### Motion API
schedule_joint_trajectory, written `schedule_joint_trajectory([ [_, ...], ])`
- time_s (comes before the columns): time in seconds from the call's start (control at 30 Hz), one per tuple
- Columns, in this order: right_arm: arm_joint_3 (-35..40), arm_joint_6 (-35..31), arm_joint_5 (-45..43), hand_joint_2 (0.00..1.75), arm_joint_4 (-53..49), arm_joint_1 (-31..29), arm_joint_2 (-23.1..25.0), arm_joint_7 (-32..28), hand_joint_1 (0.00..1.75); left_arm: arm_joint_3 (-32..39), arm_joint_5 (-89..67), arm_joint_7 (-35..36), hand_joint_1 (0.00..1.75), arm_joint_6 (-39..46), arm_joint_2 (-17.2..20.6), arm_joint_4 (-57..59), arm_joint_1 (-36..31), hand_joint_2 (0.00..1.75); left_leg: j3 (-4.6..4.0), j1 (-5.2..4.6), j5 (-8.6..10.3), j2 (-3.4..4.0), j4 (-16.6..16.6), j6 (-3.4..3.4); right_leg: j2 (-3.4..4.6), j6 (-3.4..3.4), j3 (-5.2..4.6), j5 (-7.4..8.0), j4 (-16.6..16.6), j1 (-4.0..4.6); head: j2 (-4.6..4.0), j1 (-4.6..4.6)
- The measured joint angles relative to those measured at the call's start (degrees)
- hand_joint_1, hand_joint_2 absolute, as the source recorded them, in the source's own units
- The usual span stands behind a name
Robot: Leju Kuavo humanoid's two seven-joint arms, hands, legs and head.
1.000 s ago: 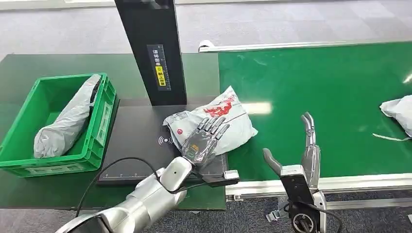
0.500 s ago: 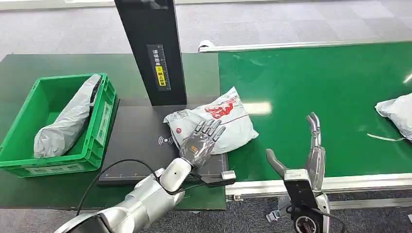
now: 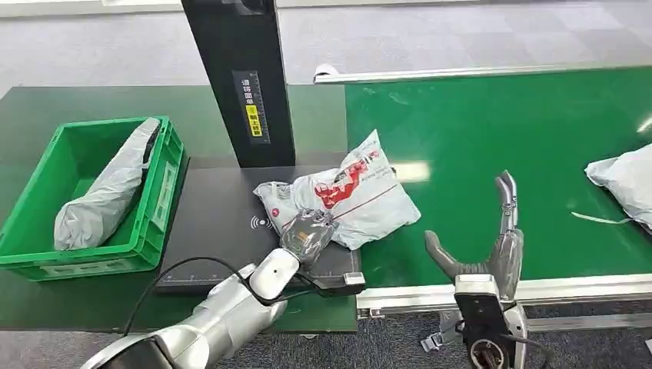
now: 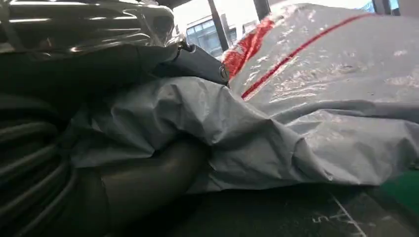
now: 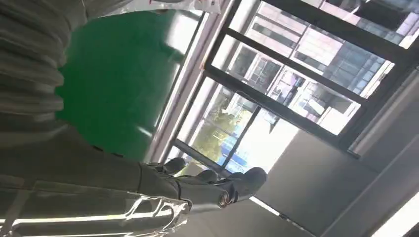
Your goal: Moved the parcel from conveyor to table for the left to box.
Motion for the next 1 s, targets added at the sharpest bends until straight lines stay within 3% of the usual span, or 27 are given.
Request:
schedule_joint_trajectory([
  [0.17, 0.00, -0.55, -0.35, 1.75, -0.37, -0.14, -0.09, -0.09, 0.00, 1.57, 0.29, -0.31, 1.75, 3.83, 0.50, 0.02, 0.36, 1.75, 0.06, 0.00, 0.00, 0.02, 0.00, 0.00, 0.02, -0.01, 0.03, 0.01, 0.00, 0.00, -0.02, -0.02],
  [0.3, -0.04, -1.18, -0.44, 1.75, -0.85, 0.36, -0.18, -0.17, 0.00, 4.88, 0.98, -1.81, 1.75, 14.32, 1.31, -0.09, 0.71, 1.75, 0.05, 0.01, 0.01, 0.00, 0.00, 0.00, 0.02, -0.01, -0.01, 0.01, 0.01, 0.01, -0.02, -0.02],
  [0.43, -0.04, -1.29, -0.44, 1.75, -1.18, 0.61, -0.28, -0.18, 0.00, 7.37, 0.94, -2.32, 1.75, 15.28, 2.05, -1.29, 1.01, 1.75, -0.02, 0.01, 0.01, 0.01, 0.01, 0.00, 0.02, -0.01, -0.07, 0.00, 0.01, 0.01, -0.02, -0.02],
  [0.63, -0.63, -2.86, 0.02, 1.75, -1.95, 2.42, -0.46, 0.09, 0.00, 16.55, -2.08, -5.51, 1.75, 15.71, 4.96, -18.83, 3.43, 1.75, -0.12, 0.01, 0.00, 0.04, 0.01, -0.01, 0.04, -0.01, -0.15, 0.00, 0.01, 0.01, 0.00, -0.02],
  [0.77, -2.08, -4.00, 0.37, 1.75, -2.89, 5.01, -0.50, 0.09, 0.00, 25.89, -3.63, -5.55, 1.75, 15.69, 9.73, -29.86, 3.12, 1.75, -0.09, 0.07, 0.00, 0.18, 0.00, -0.01, 0.19, -0.02, -0.21, 0.00, 0.03, 0.07, 0.00, -0.04],
  [1.0, -2.97, -4.15, 0.52, 1.75, -3.63, 6.19, -0.57, 0.09, 0.00, 32.24, -4.00, -5.55, 1.75, 15.69, 13.27, -37.20, 3.11, 1.75, -0.13, 0.05, 0.01, 0.16, -0.01, -0.02, 0.17, -0.03, -0.20, -0.02, 0.05, 0.05, -0.02, 0.00],
])
